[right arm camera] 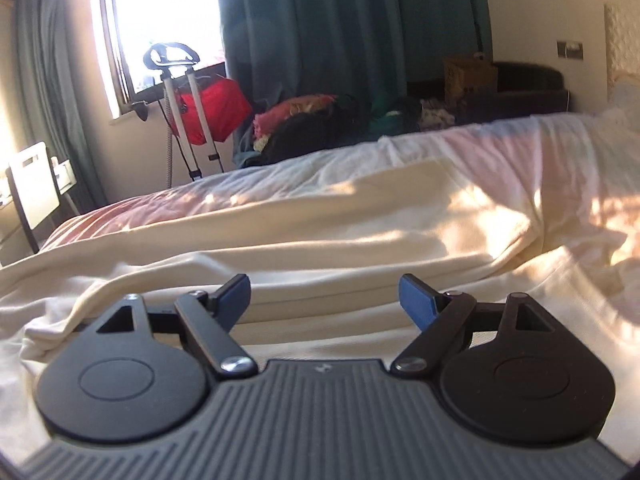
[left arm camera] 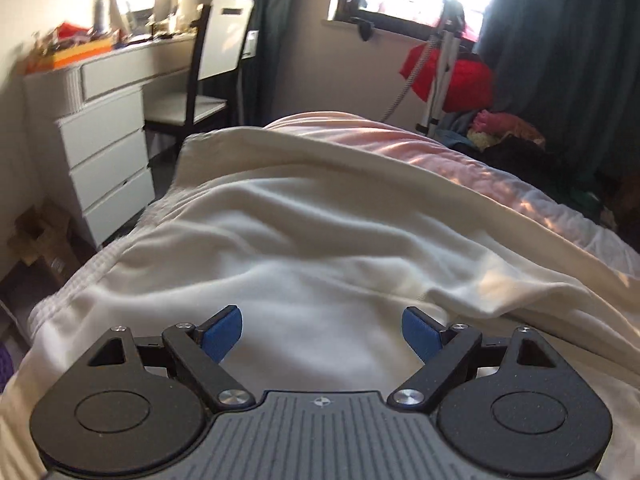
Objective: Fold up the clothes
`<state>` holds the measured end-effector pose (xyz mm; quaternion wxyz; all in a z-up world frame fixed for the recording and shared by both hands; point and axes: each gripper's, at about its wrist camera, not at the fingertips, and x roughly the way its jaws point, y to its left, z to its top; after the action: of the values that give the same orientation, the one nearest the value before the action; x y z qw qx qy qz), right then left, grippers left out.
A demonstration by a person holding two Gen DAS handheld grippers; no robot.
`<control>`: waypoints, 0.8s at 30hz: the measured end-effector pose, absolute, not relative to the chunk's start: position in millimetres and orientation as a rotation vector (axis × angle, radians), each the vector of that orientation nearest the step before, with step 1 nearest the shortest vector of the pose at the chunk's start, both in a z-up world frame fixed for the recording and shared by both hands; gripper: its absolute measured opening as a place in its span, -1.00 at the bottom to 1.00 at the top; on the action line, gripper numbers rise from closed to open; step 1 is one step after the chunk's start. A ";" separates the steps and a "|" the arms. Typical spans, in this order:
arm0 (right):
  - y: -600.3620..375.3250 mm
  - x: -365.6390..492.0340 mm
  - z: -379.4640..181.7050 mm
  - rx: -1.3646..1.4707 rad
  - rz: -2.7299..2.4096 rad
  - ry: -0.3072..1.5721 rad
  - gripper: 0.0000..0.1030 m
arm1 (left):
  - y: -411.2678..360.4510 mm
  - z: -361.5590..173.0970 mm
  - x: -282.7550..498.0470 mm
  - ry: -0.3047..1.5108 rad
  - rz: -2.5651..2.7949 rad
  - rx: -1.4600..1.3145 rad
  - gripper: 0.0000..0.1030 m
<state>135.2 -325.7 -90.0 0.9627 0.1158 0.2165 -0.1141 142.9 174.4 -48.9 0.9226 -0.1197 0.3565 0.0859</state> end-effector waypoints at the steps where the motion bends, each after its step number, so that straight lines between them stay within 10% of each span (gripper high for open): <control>1: -326.1 129.6 -86.0 0.232 -0.231 0.432 0.61 | 189.2 -48.6 131.0 0.750 0.201 -0.291 0.73; 24: -494.6 -12.0 -101.3 0.854 -0.548 0.439 0.61 | 360.1 -97.9 45.4 0.738 0.363 -1.019 0.45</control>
<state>-12.0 -494.6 -101.3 0.8511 0.4055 0.2084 -0.2604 45.4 360.1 -97.9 0.7933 -0.4737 0.3431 0.1689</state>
